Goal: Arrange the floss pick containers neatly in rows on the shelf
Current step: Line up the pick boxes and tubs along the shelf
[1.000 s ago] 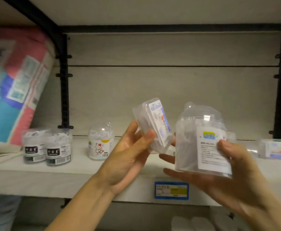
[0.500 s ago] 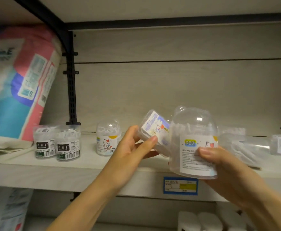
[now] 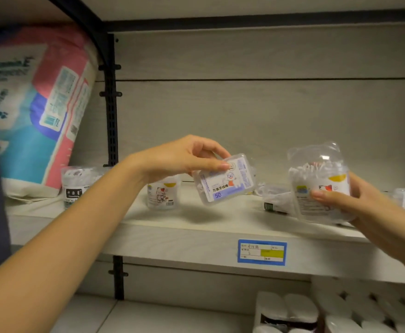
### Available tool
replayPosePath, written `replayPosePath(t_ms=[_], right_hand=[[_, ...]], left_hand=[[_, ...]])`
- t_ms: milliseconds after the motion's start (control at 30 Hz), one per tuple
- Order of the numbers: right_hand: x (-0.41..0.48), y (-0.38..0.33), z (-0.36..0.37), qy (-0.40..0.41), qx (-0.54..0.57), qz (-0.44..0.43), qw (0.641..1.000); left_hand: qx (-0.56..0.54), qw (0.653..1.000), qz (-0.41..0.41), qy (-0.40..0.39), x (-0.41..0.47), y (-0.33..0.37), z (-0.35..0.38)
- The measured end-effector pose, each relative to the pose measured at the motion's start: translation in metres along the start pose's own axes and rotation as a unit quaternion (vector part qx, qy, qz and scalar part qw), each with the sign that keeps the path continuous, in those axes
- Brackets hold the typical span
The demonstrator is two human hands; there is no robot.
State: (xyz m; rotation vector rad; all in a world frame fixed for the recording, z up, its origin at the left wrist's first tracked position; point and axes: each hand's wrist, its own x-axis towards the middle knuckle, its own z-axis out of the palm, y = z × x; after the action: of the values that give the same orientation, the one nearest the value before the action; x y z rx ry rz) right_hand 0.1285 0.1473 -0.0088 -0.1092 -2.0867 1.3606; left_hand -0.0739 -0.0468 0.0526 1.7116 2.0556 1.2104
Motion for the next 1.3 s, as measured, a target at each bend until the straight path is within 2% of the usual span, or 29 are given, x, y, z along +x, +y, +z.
replayPosePath(t_ms=[167,333,433,533,700,933,1067,1300], right_hand=[[-0.008,0.005,0.003,0.023,0.001,-0.003,1.000],[-0.024,0.004,0.009,0.052,-0.003,-0.037,0.998],[-0.041,0.010,-0.005,0.070,-0.014,-0.045,0.996],[-0.060,0.010,-0.036,0.071,-0.016,-0.051,0.996],[-0.082,0.017,-0.123,0.123,-0.041,-0.073,0.989],[-0.096,0.012,-0.244,0.154,-0.081,-0.074,0.982],[-0.093,0.015,-0.274,0.164,-0.107,-0.077,0.978],[-0.081,0.030,-0.293,0.149,-0.092,-0.066,0.982]], left_hand=[[0.048,0.998,0.002,-0.032,0.008,0.006,0.004],[0.005,0.998,0.044,-0.033,0.029,0.009,0.028],[0.017,0.996,0.082,-0.040,0.039,0.020,0.054],[0.053,0.993,0.103,-0.033,0.048,0.041,0.081],[0.042,0.992,0.118,-0.010,0.082,0.089,0.136],[0.081,0.992,0.098,0.000,0.168,0.133,0.233],[0.083,0.993,0.080,-0.028,0.204,0.131,0.269],[0.160,0.985,0.063,0.008,0.231,0.120,0.294]])
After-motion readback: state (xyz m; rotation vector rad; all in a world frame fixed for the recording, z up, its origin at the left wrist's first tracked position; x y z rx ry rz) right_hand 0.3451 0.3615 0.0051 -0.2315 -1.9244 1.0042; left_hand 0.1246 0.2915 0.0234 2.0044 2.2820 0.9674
